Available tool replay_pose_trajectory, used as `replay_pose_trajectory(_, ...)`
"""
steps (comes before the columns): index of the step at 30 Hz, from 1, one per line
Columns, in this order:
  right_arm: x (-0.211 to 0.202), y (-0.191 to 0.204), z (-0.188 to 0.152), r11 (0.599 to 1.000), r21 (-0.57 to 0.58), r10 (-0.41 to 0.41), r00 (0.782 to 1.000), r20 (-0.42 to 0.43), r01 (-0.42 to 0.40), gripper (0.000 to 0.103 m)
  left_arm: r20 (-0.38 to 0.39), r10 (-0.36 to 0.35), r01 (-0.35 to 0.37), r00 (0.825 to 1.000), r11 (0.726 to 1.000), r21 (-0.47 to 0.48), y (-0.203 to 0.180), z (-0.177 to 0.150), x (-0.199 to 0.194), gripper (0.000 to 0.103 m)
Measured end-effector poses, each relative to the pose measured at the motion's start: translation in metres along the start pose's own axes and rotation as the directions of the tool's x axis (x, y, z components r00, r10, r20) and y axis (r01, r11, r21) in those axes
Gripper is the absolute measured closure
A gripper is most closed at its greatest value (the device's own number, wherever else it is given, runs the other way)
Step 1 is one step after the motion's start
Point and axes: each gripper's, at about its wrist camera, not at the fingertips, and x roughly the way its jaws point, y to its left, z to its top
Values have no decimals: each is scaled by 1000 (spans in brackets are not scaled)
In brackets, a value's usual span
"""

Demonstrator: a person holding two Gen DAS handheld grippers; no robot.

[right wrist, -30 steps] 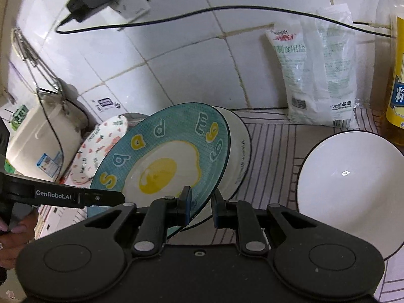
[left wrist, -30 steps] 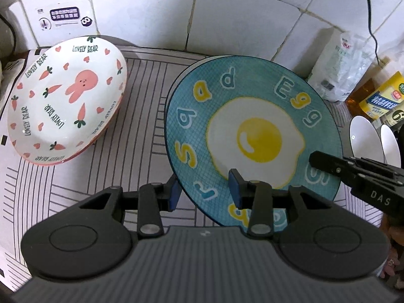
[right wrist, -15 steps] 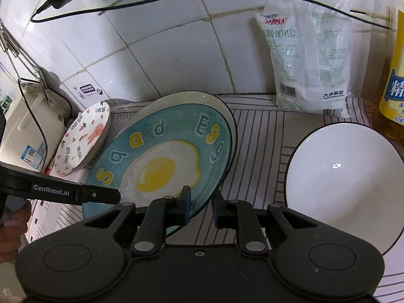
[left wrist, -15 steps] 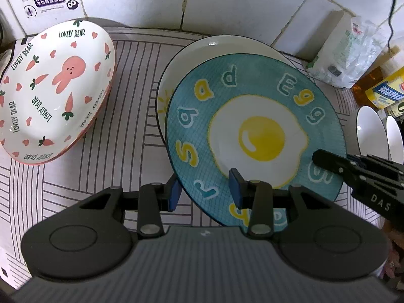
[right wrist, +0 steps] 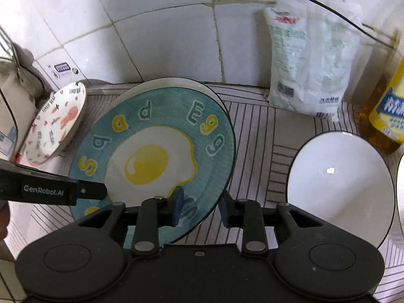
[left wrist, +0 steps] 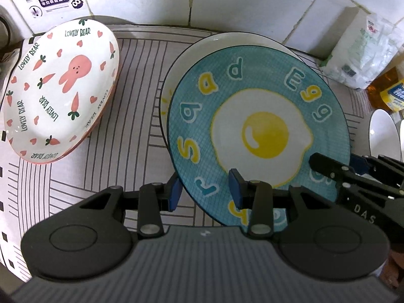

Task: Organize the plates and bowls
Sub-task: 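Lower the egg plate onto the white plate and open both grippers, then move both grippers to the pink bunny-print plate and grasp its rim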

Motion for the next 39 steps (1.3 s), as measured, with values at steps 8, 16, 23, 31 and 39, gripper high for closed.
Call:
replay_pose_trajectory(8,13,5,2,999,-40,-30,999,13,31,66,-6,44,-44,999,999,-15,-6,2,3,66)
replay_pose_trajectory(16,18,-1,-3,1000,-3,5,999,44,-5,67,41,18,-16,999,998,-56,4,-8,-9,72)
replay_pose_trajectory(23,-14,0,-22,999,15,37,992,117,-39,66,78,-9,14,997,998,-68,17,-33,-42,72)
replay_pose_trajectory(31,-51,26,-38,998,-25,55,983,176,-52,64,158,21,-18,987,1000,-23,34,-64,-87,71)
replay_pose_trajectory(39,-82,73,-54,979,-162,168,946,279,-126,56,229,107,-113,968,993,16,65,-87,-118,68)
